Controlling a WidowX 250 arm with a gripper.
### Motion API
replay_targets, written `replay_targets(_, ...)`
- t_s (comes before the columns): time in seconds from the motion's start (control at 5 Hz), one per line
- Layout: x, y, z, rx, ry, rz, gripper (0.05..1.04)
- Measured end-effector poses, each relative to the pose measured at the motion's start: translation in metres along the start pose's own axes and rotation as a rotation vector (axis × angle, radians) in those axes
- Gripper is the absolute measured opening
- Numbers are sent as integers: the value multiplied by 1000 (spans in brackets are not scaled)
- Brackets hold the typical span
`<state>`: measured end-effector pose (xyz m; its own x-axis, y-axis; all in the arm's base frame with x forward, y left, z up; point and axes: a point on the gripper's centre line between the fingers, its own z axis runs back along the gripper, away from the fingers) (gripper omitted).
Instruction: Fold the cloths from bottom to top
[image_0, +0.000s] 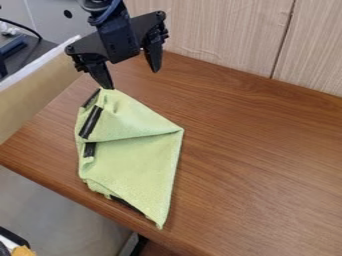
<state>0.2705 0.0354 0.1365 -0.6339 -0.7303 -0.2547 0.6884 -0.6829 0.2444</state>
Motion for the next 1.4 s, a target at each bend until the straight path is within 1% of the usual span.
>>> replay_targets(0.2, 4, -3, -6, -16, -21, 7, 1001)
replay_targets(0.4, 26, -6, -12, -35, -43, -35, 1001)
replay_targets(0.6, 42, -8, -12, -11, -42, -53, 1001)
replay_targets(0.8, 67, -13, -20, -16, -74, -88, 1000)
replay_targets(1.0, 93, -19, -31, -30, -117, -131, 1001)
replay_targets(1.2, 114, -24, -49, -54, -175, -164, 1001)
replay_targets(1.4, 129, -28, -66, -91, -212, -194, 1001)
